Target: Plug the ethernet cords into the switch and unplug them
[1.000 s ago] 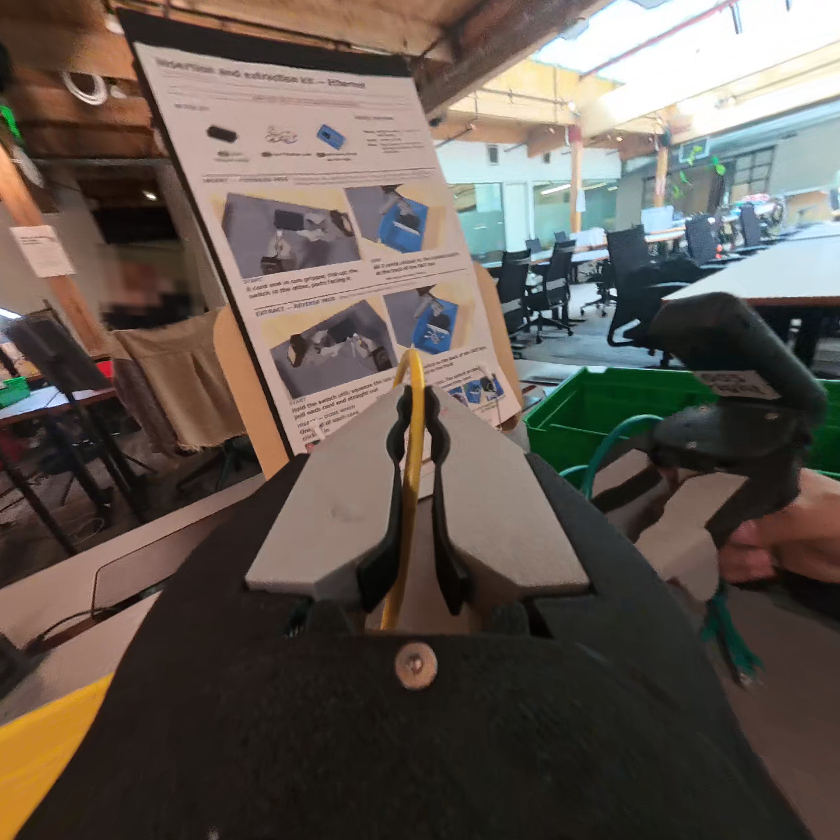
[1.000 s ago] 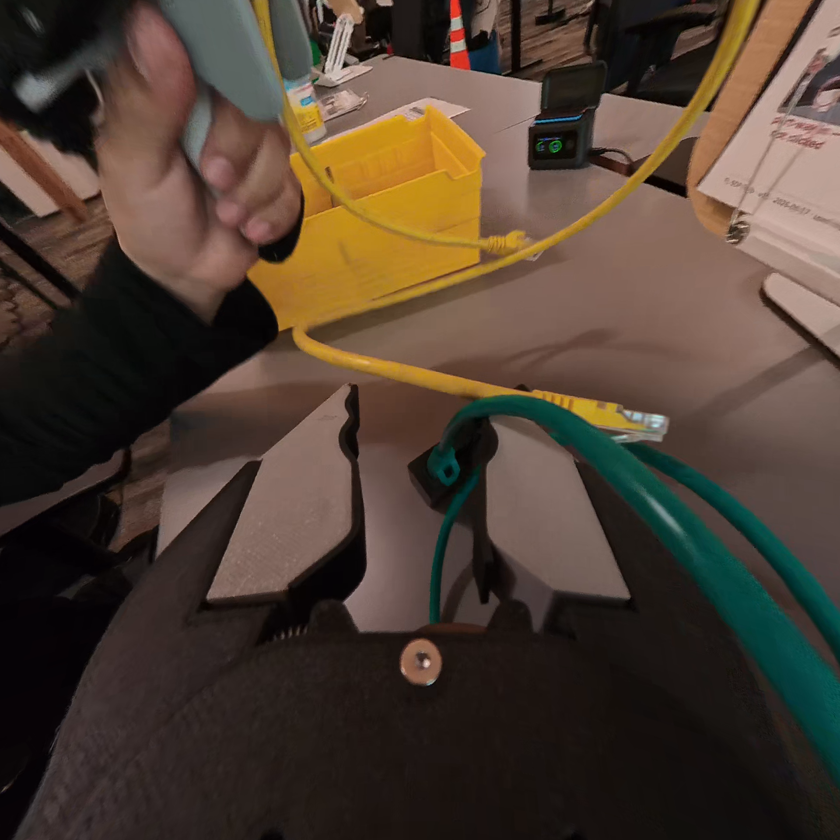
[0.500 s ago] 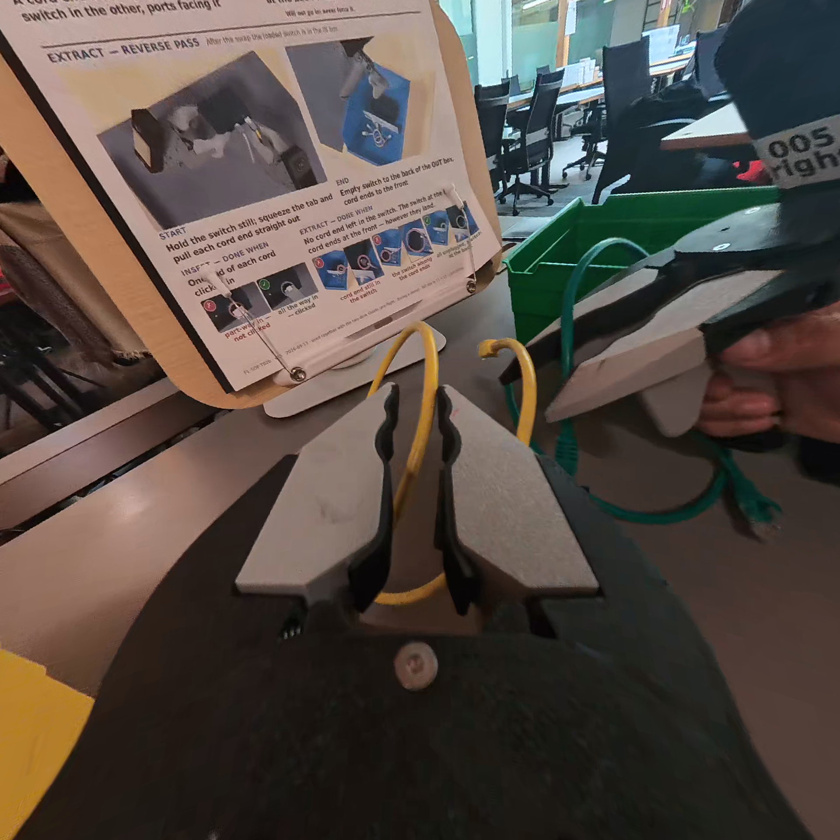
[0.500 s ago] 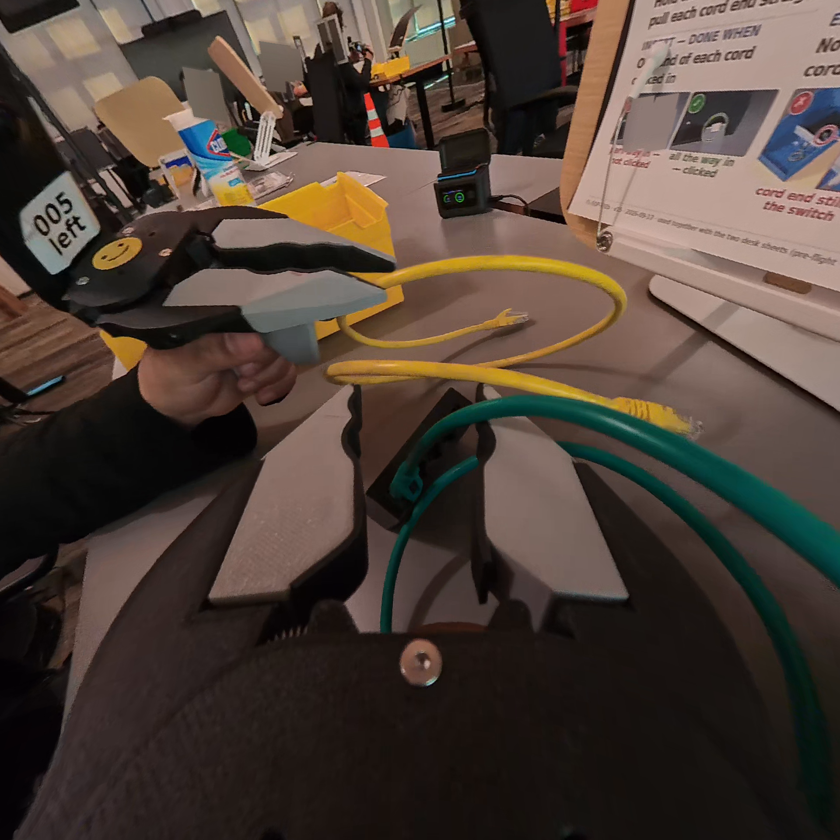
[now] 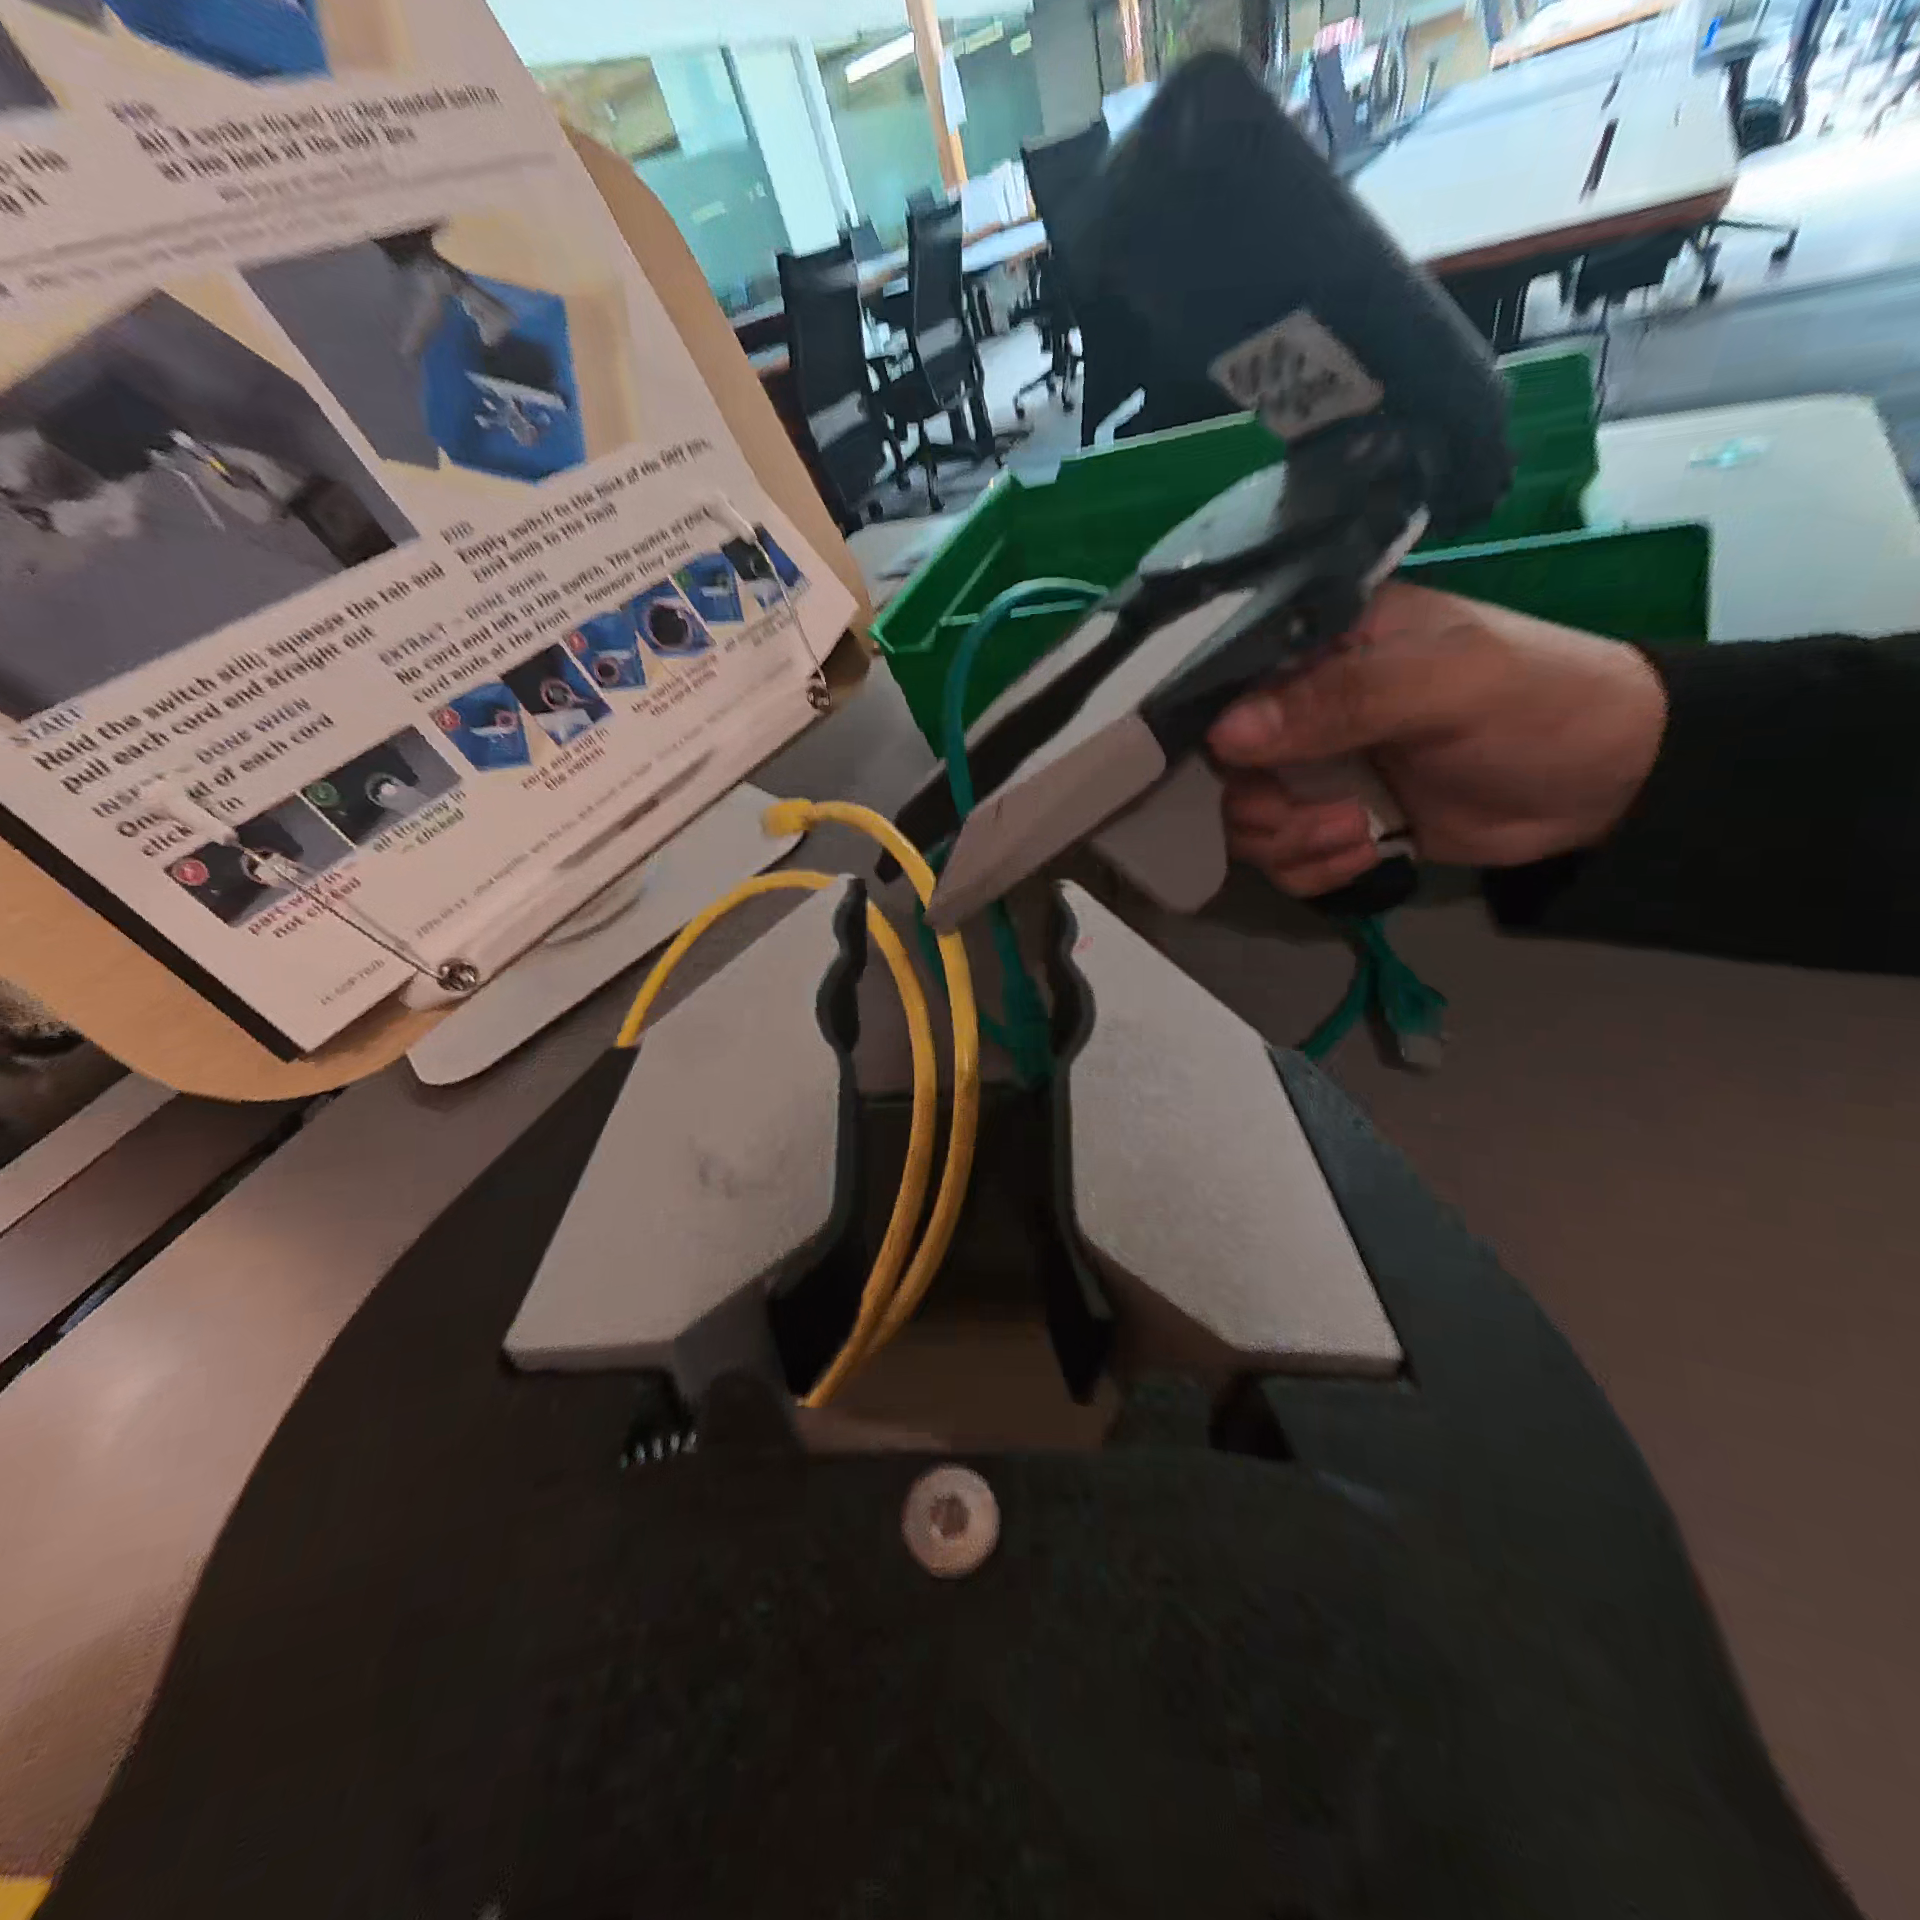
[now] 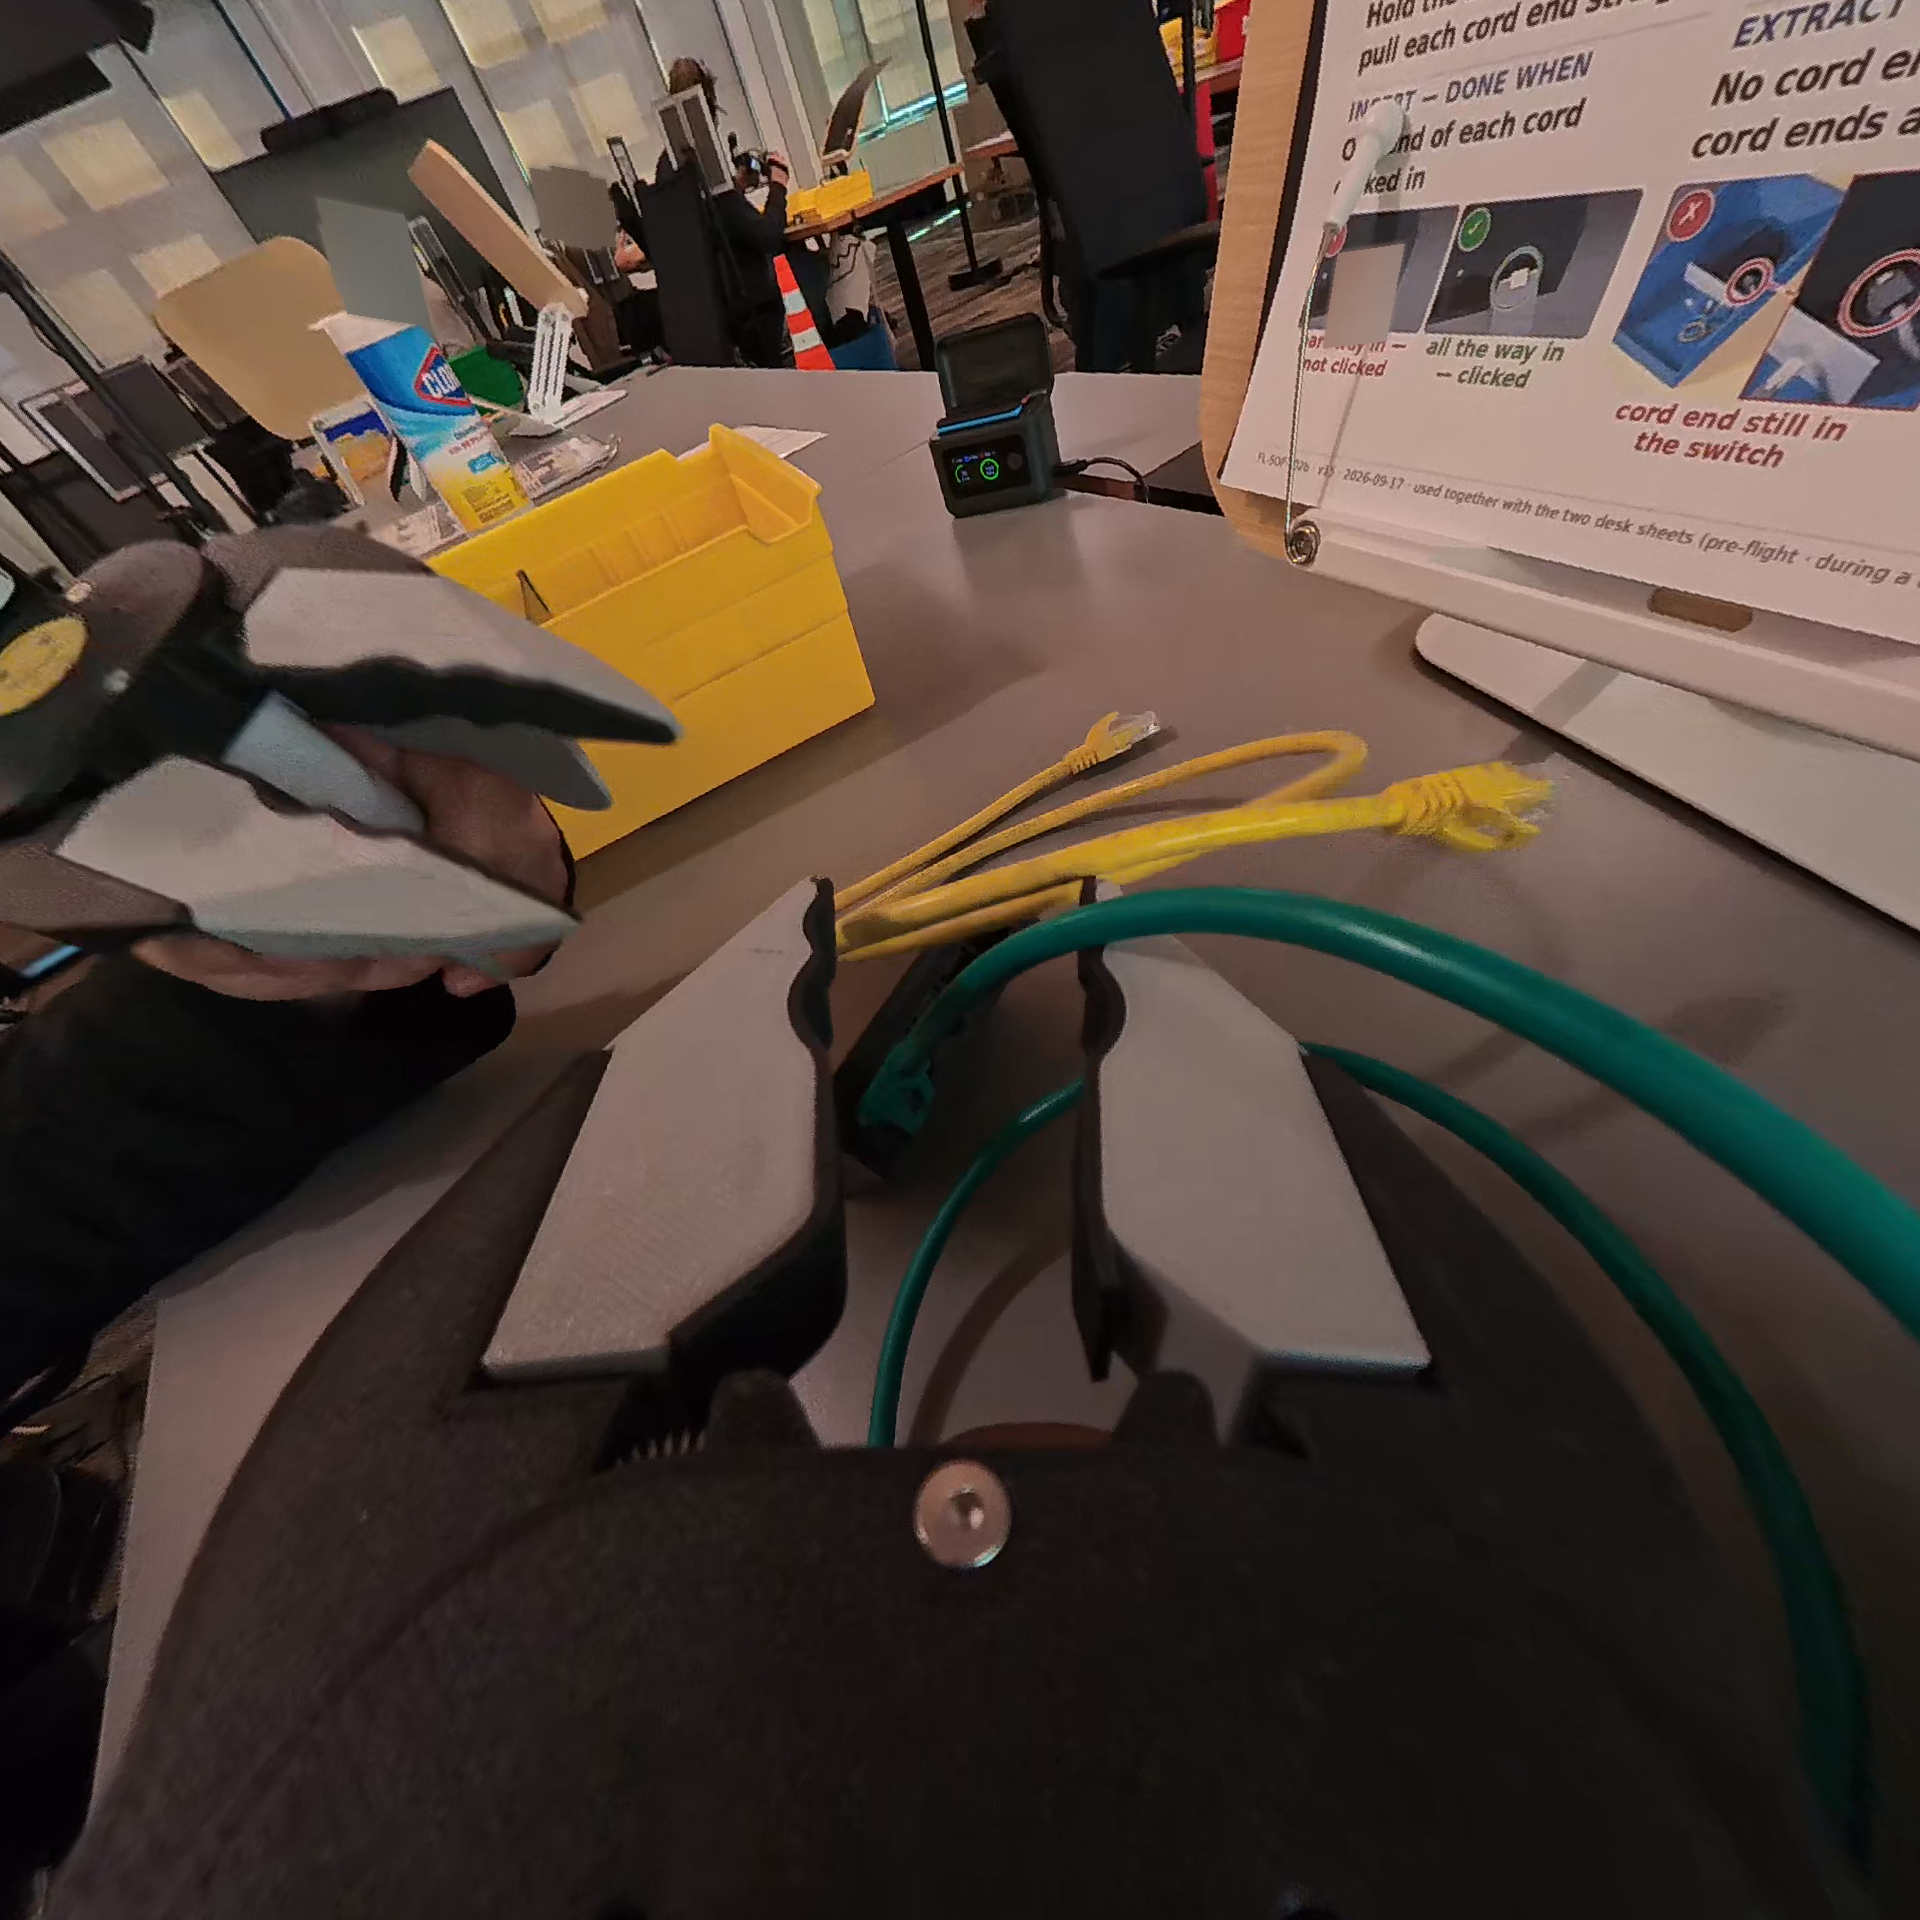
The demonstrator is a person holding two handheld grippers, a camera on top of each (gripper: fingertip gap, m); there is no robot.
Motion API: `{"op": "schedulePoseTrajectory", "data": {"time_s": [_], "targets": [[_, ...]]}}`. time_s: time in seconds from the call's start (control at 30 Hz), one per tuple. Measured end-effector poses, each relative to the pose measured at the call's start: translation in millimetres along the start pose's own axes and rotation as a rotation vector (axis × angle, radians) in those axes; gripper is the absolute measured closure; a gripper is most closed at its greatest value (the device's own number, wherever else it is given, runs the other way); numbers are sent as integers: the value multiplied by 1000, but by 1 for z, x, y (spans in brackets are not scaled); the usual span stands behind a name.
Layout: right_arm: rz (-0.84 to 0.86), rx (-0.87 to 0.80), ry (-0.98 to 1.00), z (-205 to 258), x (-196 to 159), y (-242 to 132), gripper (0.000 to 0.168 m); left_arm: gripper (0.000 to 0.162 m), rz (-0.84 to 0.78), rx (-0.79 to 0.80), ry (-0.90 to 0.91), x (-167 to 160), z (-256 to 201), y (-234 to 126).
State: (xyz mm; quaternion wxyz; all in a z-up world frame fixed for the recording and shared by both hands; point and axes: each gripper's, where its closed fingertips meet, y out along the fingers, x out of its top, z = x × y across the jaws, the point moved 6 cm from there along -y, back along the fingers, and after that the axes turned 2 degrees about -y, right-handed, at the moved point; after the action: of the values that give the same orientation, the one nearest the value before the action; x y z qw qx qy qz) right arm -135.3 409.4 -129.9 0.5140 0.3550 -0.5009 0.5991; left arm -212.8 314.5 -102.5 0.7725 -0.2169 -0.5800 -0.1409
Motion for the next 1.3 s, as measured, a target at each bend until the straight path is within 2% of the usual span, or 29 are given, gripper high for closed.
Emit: {"op": "schedulePoseTrajectory", "data": {"time_s": [0.17, 0.3, 0.33, 0.57, 0.67, 1.1, 1.3], "targets": [[-2, 13, -5, 2, 1, 0, 123, 124, 255, -14, 21, -35, -4, 20], [-4, 28, -24, 6, 2, 0, 122, 151, 363, 89, 139, -49, 0, 27], [0, 18, -28, 5, 1, 0, 123, 158, 358, 98, 147, -48, 1, 27], [29, -43, -67, 2, -1, 1, 122, 158, 157, 280, 34, -24, 32, 7], [56, -71, -108, 2, -3, 2, 122, 158, 107, 309, -17, -22, 42, 1], [98, -307, -328, 0, -3, -14, 124, 158, 86, 389, 49, -19, 43, -1], [88, -322, -331, 2, -9, -21, 123, 158, 32, 418, 32, -13, 47, -7]]}}
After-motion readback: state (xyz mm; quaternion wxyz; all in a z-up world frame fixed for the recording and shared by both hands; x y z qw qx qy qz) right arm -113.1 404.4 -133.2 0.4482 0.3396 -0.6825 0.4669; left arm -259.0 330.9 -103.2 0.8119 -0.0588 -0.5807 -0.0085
